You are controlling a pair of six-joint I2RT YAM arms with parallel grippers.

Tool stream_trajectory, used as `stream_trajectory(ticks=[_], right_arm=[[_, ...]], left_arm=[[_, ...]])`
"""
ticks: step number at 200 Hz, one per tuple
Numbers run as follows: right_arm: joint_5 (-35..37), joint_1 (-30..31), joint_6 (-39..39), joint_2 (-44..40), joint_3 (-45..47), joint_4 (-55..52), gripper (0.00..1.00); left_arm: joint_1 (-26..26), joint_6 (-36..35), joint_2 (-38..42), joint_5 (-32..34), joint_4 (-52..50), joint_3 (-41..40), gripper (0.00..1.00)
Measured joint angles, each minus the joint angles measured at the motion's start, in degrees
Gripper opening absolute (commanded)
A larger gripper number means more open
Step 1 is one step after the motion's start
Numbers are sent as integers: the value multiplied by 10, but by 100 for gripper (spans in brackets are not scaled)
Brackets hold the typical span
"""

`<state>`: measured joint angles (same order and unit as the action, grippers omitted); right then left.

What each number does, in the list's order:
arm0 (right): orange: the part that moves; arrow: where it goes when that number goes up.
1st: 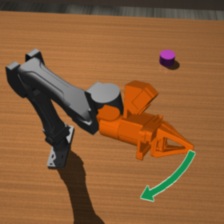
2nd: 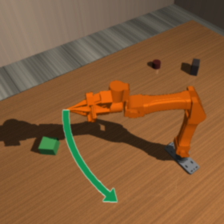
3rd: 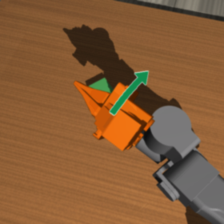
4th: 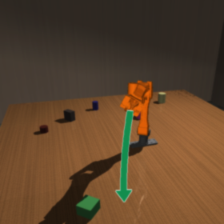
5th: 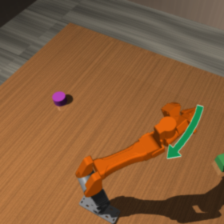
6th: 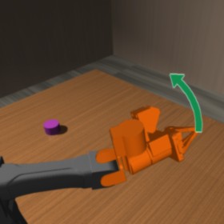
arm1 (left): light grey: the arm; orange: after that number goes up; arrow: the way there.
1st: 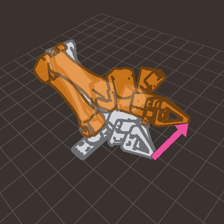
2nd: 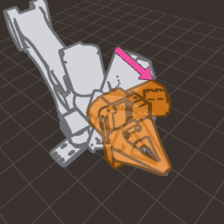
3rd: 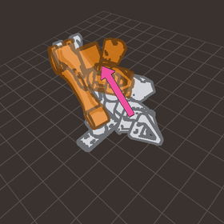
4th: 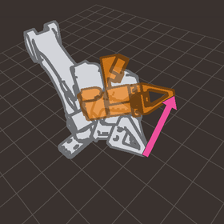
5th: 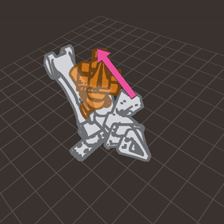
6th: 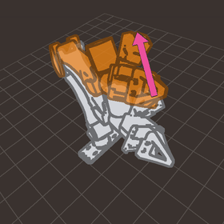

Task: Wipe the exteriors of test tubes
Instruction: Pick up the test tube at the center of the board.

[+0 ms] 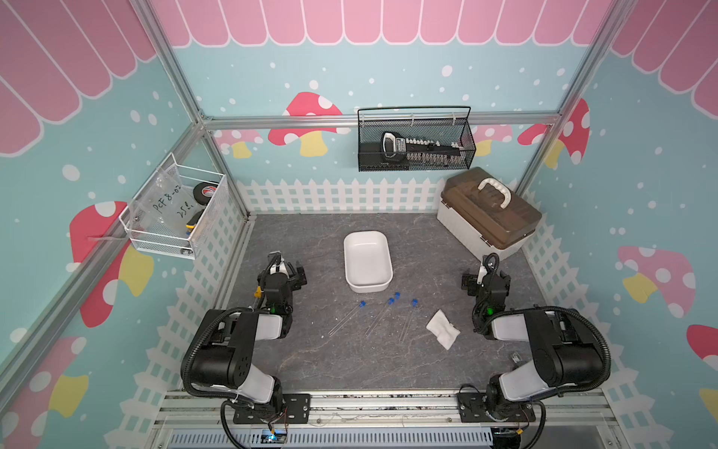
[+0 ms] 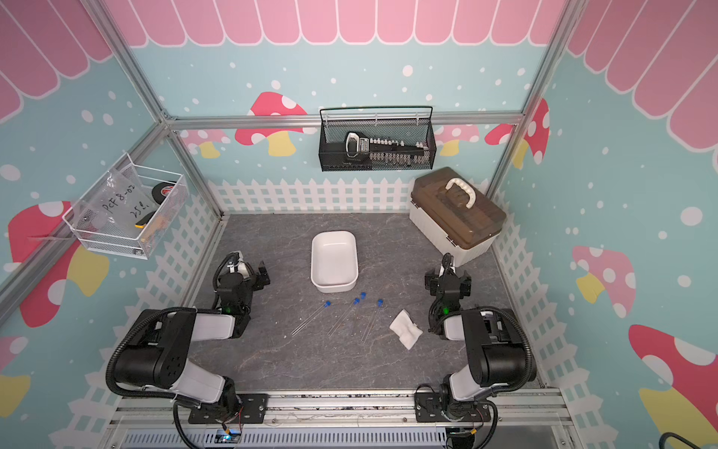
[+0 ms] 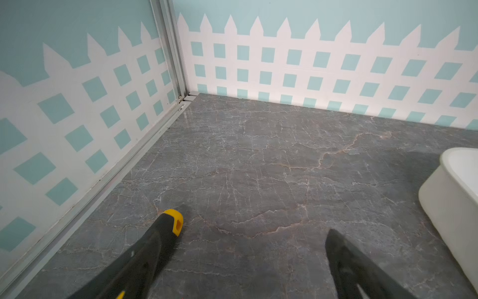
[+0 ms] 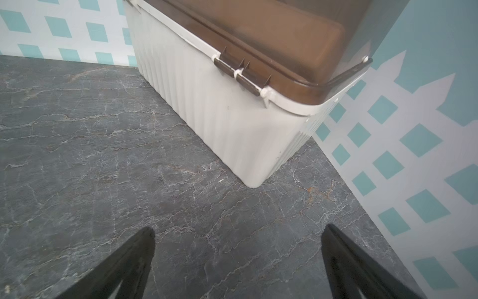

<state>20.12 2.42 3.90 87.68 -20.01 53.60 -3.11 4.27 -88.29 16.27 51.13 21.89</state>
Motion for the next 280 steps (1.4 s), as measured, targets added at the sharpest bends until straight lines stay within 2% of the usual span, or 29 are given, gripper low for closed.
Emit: stream_trajectory(ticks=[280], right_arm=[[0, -1, 3, -5, 1, -3, 99]], left_arm=[[0, 0, 9, 3, 2, -6, 100]])
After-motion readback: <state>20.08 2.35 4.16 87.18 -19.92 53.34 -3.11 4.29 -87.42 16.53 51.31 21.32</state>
